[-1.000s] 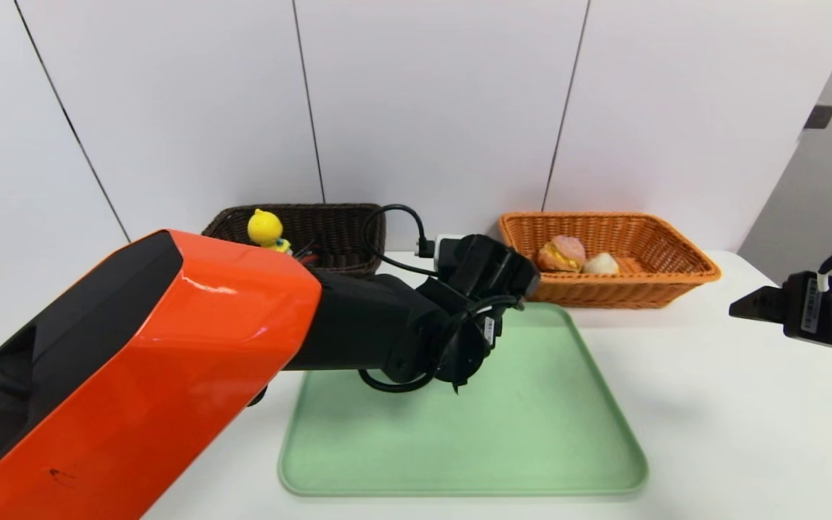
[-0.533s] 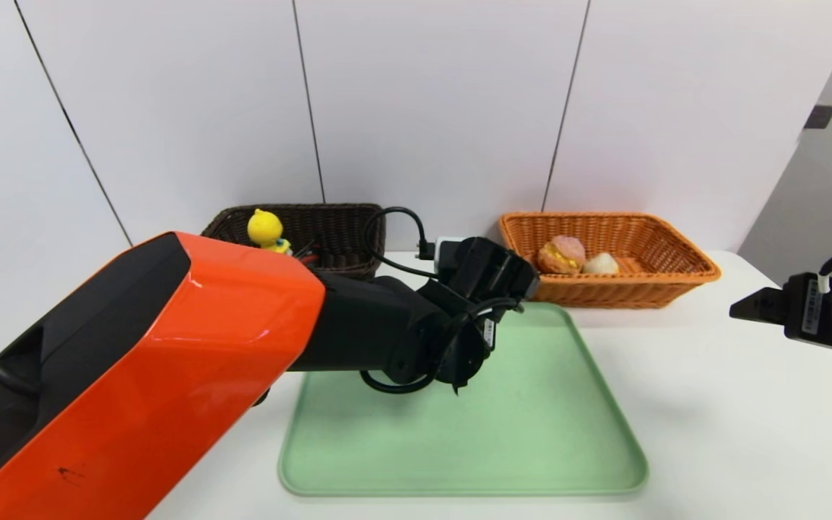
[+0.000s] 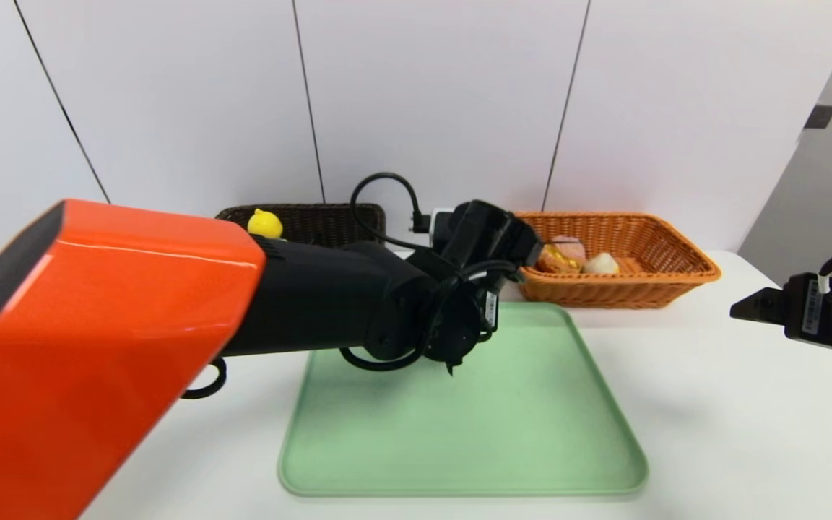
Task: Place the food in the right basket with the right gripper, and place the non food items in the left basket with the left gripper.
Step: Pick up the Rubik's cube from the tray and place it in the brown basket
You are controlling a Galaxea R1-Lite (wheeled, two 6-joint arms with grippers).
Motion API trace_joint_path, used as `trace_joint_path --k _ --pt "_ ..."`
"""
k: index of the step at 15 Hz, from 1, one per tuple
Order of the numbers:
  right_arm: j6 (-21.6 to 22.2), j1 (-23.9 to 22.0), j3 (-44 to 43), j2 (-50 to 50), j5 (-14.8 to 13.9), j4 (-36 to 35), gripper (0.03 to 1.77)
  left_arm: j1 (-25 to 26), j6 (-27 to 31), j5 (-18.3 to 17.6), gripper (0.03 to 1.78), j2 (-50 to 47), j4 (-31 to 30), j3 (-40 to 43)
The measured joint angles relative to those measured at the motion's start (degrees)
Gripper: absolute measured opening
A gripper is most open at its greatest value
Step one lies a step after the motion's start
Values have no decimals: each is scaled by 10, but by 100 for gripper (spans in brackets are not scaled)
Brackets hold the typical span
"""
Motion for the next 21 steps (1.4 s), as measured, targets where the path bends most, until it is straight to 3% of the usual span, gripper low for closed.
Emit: trace_joint_path --k 4,6,12,14,18,21 --pt "0 0 3 0 -1 0 170 -7 1 -78 94 -81 123 -127" --pt "0 1 3 1 -1 0 170 -3 42 -104 94 -127 167 -156" --pt "-1 4 3 3 -2 0 170 96 110 -114 94 -203 210 -150" --pt "-2 4 3 3 -3 0 170 153 134 -132 94 -212 211 -135" --pt "-2 4 2 3 -3 0 170 254 155 -209 94 -193 154 -63" --pt "-4 4 2 3 -4 0 170 290 159 -216 94 -149 91 -36"
